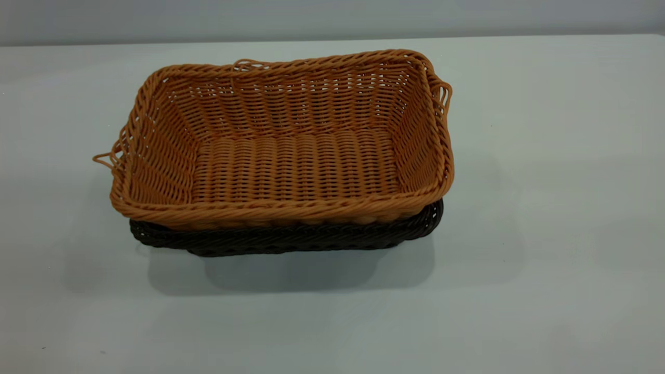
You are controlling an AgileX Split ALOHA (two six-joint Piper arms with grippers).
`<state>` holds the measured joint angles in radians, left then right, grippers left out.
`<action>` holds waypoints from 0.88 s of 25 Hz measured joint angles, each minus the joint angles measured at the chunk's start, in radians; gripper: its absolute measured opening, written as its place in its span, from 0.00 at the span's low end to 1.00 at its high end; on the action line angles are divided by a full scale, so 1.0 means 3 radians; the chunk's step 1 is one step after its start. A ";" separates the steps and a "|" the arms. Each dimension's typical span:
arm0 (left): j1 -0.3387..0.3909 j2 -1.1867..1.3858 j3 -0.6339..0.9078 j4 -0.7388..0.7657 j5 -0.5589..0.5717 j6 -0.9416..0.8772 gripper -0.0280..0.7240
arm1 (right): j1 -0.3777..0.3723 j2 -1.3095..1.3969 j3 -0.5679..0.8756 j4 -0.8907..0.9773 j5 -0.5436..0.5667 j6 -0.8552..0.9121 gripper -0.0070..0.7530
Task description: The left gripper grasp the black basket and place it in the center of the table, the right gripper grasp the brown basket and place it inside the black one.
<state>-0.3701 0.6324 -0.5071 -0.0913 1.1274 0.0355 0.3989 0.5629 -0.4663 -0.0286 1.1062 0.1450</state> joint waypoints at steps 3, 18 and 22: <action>0.0000 -0.0187 0.0067 0.0000 -0.0091 -0.0009 0.53 | 0.0000 -0.0003 0.0012 0.0006 -0.0003 0.0000 0.70; 0.0041 -0.1163 0.0078 0.0000 -0.0086 -0.0013 0.53 | -0.0143 -0.0067 0.0012 0.0049 -0.0003 0.0000 0.70; 0.0465 -0.1258 0.0080 -0.0001 -0.0080 -0.0013 0.53 | -0.0748 -0.0256 0.0012 0.0095 -0.0003 0.0000 0.70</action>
<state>-0.2307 0.2550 -0.4830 -0.0917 1.1035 0.0315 0.1747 0.4861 -0.4627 0.0000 1.1052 0.1450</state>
